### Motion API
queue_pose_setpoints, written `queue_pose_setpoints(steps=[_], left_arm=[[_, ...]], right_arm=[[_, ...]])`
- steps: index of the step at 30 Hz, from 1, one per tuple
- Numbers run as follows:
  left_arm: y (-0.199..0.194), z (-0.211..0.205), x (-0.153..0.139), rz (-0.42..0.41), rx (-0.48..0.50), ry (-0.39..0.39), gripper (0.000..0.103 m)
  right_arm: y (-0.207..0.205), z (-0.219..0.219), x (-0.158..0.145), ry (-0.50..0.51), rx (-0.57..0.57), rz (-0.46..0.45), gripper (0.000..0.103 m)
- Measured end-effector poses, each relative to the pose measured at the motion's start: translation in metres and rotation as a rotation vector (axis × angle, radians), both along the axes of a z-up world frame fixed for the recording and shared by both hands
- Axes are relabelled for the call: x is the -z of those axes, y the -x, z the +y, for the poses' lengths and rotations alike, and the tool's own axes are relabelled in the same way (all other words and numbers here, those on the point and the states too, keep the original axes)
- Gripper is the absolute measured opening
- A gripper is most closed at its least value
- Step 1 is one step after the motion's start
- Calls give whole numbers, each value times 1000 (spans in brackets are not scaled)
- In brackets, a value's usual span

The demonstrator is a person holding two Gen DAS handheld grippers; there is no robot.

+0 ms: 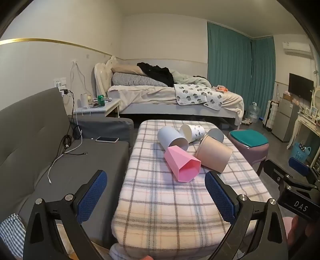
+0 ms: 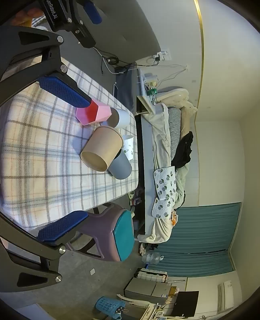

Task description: Flip cup upside down

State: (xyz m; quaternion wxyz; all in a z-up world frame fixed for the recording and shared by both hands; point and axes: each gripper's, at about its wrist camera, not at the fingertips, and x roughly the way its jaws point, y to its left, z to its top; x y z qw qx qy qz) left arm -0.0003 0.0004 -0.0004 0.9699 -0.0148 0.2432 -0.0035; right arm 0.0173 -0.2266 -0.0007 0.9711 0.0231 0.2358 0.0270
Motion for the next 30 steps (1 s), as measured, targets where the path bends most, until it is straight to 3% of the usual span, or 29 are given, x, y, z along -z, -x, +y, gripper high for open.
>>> queue_pose_setpoints(steps=[30], left_arm=[[-4,0,4,17,4,-20,101]], right_arm=[[5,2,-1,4,-1,7,103]])
